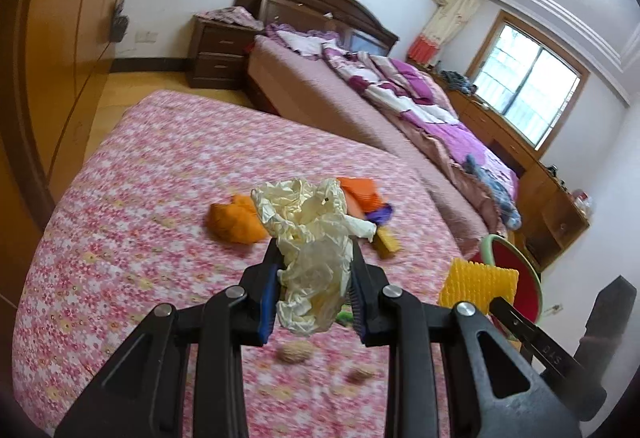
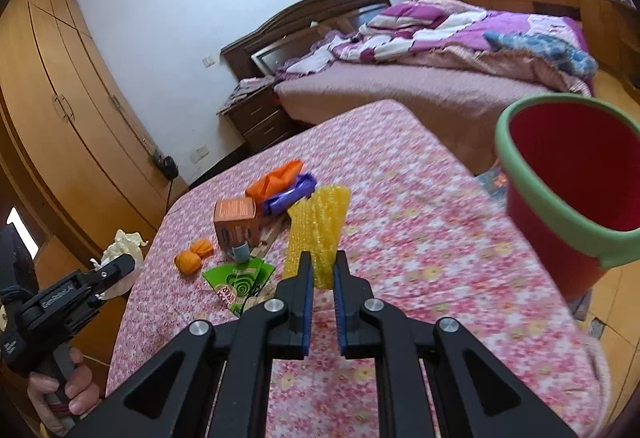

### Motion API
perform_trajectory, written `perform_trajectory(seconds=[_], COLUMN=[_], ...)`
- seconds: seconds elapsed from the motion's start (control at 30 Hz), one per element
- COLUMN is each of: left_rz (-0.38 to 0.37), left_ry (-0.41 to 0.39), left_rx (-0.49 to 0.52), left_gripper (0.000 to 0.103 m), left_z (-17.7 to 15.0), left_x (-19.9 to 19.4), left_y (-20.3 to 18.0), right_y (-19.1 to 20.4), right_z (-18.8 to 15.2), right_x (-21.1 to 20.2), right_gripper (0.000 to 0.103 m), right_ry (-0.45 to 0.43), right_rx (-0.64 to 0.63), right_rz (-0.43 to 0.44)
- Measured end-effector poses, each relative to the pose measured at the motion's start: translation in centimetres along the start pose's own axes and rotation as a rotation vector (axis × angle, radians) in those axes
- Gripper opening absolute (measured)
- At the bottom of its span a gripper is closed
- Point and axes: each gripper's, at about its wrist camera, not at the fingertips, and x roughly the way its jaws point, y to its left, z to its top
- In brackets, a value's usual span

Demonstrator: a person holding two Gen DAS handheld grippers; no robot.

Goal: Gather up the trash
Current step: 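Carry both items over the red bucket and open both tools to drop them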

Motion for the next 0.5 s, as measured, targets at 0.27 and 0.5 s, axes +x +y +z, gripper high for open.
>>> perform_trajectory(seconds=[0.27,0.5], left_rz=[-0.073,-0.123], left_ry=[0.023,0.042], left_rx=[0.075,0.165], left_gripper=[0.03,0.03], left_z=[0.0,0.0], left_x=[-0.7,0.3], left_y=[-4.7,-9.8], right_y=[-2.2,-5.4], right_z=[1.5,2.6], right_x=[-4.0,-7.8], right_gripper=[0.011,0.011], right_ry=[-0.098,-0.188], right_rx=[0.024,0.059], right_rz=[-0.077,-0.134])
